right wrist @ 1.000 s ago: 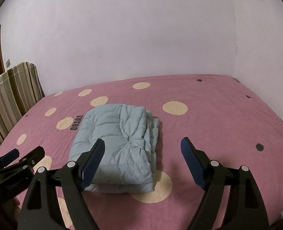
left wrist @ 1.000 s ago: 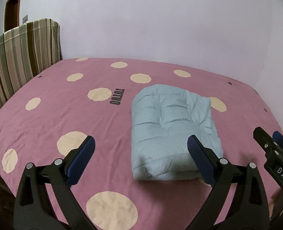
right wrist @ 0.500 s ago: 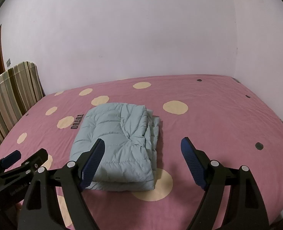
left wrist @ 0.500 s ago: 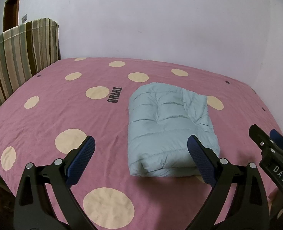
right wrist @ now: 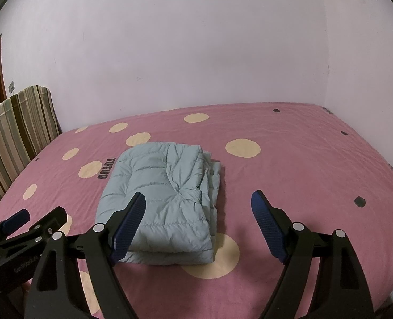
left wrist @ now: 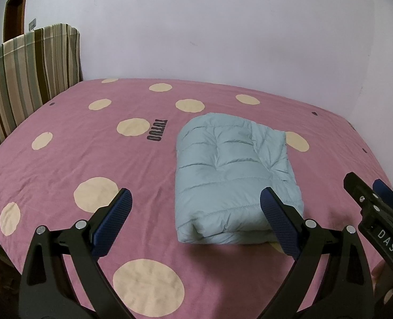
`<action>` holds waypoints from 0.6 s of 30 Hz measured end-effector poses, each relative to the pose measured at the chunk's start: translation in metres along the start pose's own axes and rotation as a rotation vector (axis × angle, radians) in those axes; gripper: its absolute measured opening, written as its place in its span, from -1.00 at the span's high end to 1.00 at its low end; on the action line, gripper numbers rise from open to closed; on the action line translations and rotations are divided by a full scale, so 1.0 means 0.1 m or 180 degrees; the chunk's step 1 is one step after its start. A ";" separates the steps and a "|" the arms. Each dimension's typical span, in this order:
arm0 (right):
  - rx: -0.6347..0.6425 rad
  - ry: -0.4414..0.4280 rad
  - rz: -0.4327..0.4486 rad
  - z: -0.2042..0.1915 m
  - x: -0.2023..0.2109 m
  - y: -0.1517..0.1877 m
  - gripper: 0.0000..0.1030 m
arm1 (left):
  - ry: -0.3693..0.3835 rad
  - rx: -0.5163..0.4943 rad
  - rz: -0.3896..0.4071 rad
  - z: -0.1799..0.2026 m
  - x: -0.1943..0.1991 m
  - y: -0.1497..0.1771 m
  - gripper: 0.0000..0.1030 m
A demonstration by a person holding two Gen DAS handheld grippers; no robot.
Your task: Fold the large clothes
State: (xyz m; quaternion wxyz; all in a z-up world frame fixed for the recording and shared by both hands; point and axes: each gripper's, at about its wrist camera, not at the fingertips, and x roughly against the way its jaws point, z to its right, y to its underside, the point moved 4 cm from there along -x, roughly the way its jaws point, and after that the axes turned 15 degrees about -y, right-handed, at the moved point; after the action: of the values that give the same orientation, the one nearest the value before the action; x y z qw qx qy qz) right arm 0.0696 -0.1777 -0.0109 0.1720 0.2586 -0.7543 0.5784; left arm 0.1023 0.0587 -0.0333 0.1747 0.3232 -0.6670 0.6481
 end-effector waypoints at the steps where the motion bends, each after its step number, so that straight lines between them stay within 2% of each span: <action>1: -0.0003 -0.0002 -0.0003 0.00 0.00 0.00 -0.56 | 0.0006 0.0004 0.0000 0.00 0.00 0.00 -0.88; 18: -0.0003 0.0008 -0.0023 -0.01 -0.03 0.02 -0.56 | 0.0001 0.0021 -0.0040 0.01 -0.03 0.02 -0.88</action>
State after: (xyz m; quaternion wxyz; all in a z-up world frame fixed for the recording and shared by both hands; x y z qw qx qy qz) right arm 0.0705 -0.1754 -0.0137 0.1752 0.2604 -0.7535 0.5777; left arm 0.1032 0.0577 -0.0366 0.1778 0.3280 -0.6628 0.6493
